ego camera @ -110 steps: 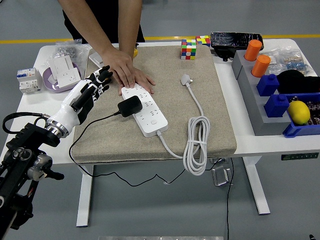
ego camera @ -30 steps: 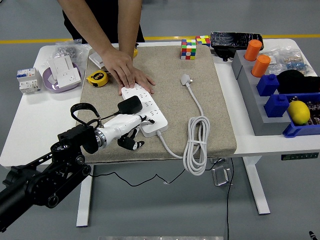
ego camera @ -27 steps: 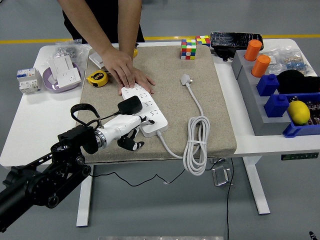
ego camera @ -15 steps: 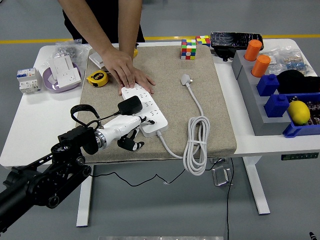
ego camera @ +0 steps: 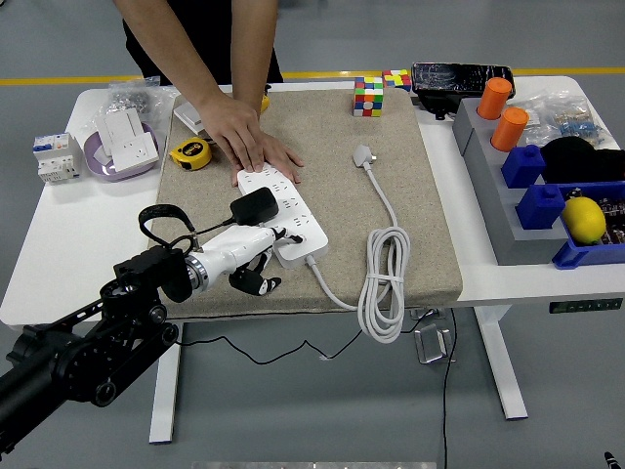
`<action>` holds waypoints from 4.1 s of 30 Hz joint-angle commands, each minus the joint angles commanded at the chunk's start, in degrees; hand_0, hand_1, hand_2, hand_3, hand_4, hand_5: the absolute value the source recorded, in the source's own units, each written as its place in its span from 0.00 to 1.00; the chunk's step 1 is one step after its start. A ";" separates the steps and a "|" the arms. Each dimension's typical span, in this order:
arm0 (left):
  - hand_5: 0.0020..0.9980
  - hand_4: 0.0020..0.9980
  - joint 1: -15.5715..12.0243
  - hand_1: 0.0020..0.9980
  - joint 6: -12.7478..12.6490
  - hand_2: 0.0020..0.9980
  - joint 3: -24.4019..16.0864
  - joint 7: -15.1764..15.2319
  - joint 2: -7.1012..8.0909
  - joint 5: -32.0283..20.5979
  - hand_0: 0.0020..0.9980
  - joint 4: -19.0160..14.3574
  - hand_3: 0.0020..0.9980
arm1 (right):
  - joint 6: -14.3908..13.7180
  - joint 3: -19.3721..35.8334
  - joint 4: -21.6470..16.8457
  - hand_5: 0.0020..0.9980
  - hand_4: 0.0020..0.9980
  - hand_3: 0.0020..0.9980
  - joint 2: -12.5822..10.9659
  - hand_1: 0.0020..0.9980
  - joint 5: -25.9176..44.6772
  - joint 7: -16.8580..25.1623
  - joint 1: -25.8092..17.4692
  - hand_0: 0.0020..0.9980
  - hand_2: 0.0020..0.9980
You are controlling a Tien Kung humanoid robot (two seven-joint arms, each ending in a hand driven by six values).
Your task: Pick up the plug,place it near the board,insert it into the board,press the button
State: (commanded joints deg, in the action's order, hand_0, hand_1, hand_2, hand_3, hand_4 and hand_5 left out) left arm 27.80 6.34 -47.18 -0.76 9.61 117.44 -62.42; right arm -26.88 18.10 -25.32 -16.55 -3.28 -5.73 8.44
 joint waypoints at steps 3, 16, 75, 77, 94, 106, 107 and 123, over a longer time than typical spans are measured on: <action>0.00 0.69 0.07 0.02 0.01 0.13 0.11 0.01 -0.05 0.03 0.15 0.04 0.86 | 0.00 0.05 0.01 1.00 1.00 0.79 0.01 0.84 0.01 0.00 0.00 0.94 0.78; 0.00 0.69 -0.16 0.02 0.34 0.13 -1.34 -0.11 0.68 0.22 0.15 -2.18 0.86 | -0.02 0.35 0.01 1.00 1.00 0.79 0.12 0.84 -0.02 -0.01 0.33 0.94 0.78; 0.50 1.00 0.61 0.96 -3.00 0.93 -17.71 -2.04 -1.97 -7.44 0.92 -1.54 0.94 | -0.03 -0.27 -0.03 1.00 1.00 0.80 -0.01 0.84 0.08 -0.11 0.00 0.94 0.78; 0.49 1.00 1.29 0.95 -3.69 0.90 -17.03 -1.67 -2.14 -2.69 0.92 -0.31 0.88 | -0.03 -0.34 -0.05 1.00 1.00 0.79 -0.04 0.84 0.08 -0.11 0.00 0.94 0.78; 0.49 1.00 4.44 0.91 -6.50 0.85 -12.86 0.41 -3.43 2.65 0.87 9.51 0.85 | -0.05 -0.50 -0.08 1.00 1.00 0.80 -0.11 0.84 0.09 -0.15 0.12 0.94 0.78; 0.48 1.00 6.29 0.82 -8.23 0.78 -12.22 0.82 -4.81 2.28 0.80 14.79 0.82 | -0.06 -0.52 -0.09 1.00 1.00 0.79 -0.15 0.84 0.14 -0.16 0.27 0.94 0.78; 0.48 1.00 6.37 0.77 -8.31 0.73 -12.24 0.83 -4.86 2.20 0.76 14.92 0.78 | -0.06 -0.52 -0.08 1.00 1.00 0.79 -0.15 0.84 0.15 -0.17 0.29 0.94 0.78; 0.45 1.00 7.57 0.73 -9.50 0.70 -11.87 0.99 -5.58 2.90 0.70 17.41 0.73 | -0.06 -0.68 -0.10 1.00 1.00 0.79 -0.17 0.84 0.21 -0.10 0.57 0.94 0.78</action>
State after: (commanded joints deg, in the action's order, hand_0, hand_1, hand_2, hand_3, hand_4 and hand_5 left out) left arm 35.38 -3.16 -59.04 0.23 4.03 120.34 -45.01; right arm -26.94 17.42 -25.43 -16.72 -3.06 -5.83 9.02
